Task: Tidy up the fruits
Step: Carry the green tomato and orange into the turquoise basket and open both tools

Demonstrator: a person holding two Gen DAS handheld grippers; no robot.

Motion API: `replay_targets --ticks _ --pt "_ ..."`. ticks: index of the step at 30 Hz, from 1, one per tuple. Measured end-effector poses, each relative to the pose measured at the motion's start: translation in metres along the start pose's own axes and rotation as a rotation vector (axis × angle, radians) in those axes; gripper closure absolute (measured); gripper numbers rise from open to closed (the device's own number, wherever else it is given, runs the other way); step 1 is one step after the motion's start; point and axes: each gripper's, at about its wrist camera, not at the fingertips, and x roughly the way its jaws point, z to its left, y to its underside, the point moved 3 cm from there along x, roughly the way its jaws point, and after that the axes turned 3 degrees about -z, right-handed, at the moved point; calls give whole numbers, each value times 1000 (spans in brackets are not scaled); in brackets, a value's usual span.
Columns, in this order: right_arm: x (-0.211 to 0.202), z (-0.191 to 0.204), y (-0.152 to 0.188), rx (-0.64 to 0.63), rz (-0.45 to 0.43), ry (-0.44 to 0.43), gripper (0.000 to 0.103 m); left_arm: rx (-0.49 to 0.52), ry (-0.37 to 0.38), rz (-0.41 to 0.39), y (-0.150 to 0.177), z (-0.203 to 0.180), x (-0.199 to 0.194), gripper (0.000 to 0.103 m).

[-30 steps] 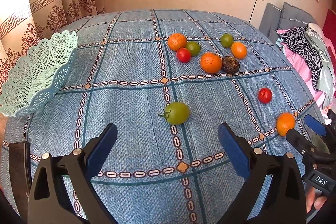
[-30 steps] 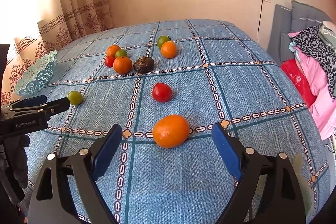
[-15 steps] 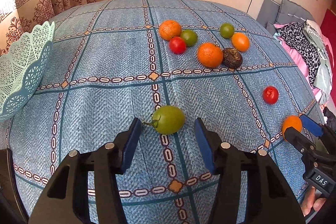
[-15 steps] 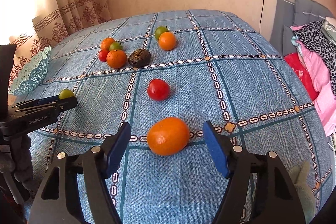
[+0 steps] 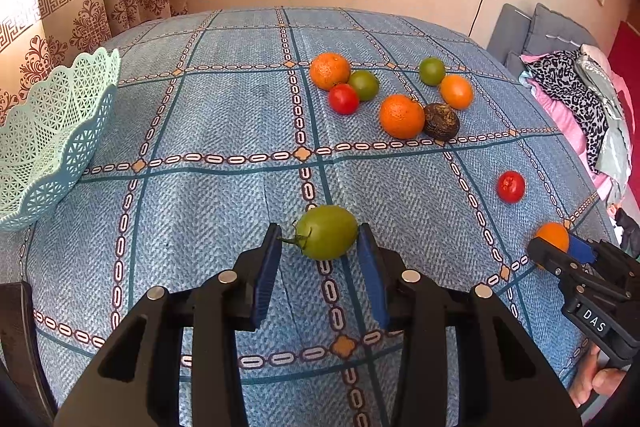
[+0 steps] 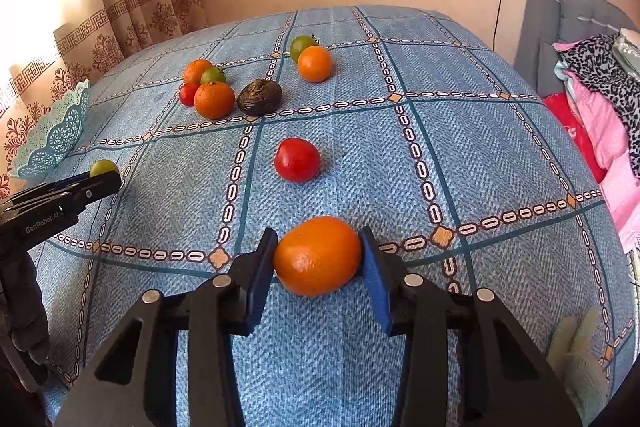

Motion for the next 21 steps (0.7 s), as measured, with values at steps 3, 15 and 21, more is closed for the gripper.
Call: replay_targets --ticks 3,15,21 --pt "-3 2 -2 12 -10 -13 61 -5 -9 -34 -4 6 -13 63" --pt "-19 53 -28 -35 -79 -112 61 -67 -145 -196 -27 66 -68 63" --pt "-18 93 -39 -84 -83 -170 61 -154 -239 -219 -35 124 -81 63"
